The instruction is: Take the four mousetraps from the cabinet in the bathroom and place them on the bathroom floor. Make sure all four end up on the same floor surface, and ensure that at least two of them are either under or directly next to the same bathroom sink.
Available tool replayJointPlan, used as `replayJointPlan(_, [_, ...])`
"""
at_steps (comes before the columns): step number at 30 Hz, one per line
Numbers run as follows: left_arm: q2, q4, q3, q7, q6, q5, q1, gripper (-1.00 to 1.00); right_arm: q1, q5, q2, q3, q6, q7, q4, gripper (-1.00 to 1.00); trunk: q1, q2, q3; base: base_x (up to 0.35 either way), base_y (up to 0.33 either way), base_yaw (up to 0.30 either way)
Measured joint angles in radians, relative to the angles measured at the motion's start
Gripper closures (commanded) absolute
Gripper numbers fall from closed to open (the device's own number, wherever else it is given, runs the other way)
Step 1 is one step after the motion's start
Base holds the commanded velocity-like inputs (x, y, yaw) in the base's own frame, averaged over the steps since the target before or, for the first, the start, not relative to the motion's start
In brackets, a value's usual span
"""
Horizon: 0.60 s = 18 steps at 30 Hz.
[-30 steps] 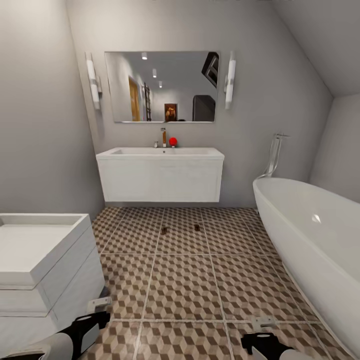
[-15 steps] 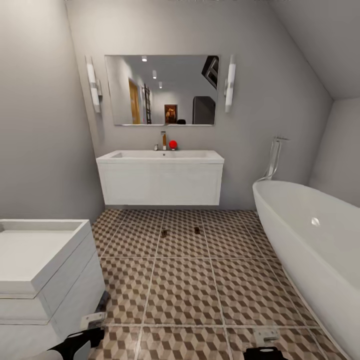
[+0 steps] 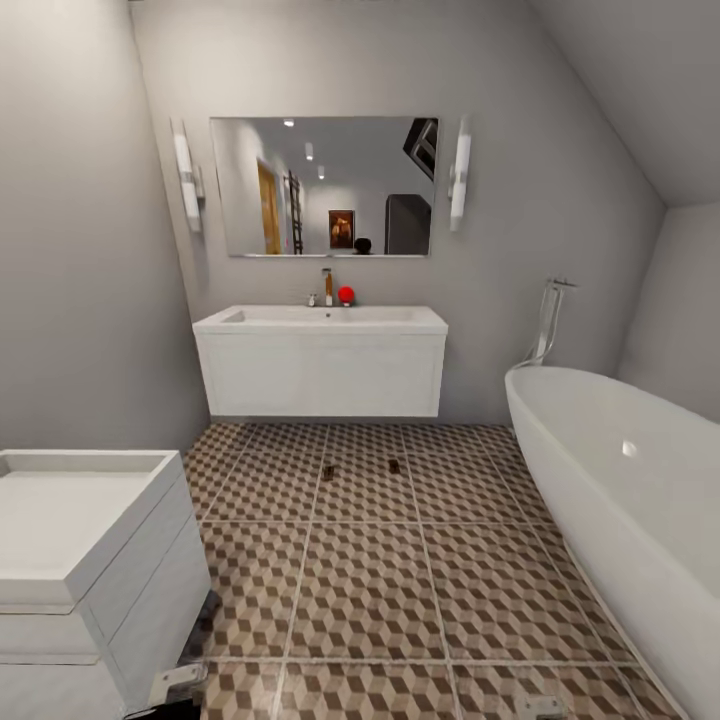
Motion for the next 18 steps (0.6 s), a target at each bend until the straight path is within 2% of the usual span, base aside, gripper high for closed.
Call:
replayJointPlan(12, [-0.017, 0.001, 0.001, -0.003, 0.0, 0.001, 0.084, -1.0, 0.094, 0.004, 0.001, 0.0, -0.011, 0.0, 0.0, -1.0, -0.046, 0.084, 0.038, 0.0, 0.0, 0.0])
replayJointPlan(18, [-0.02, 0.001, 0.001, -0.002, 0.0, 0.002, 0.11, -1.0, 0.12, 0.003, 0.002, 0.0, -0.016, 0.0, 0.0, -1.0, -0.069, 0.126, 0.056, 0.0, 0.0, 0.0])
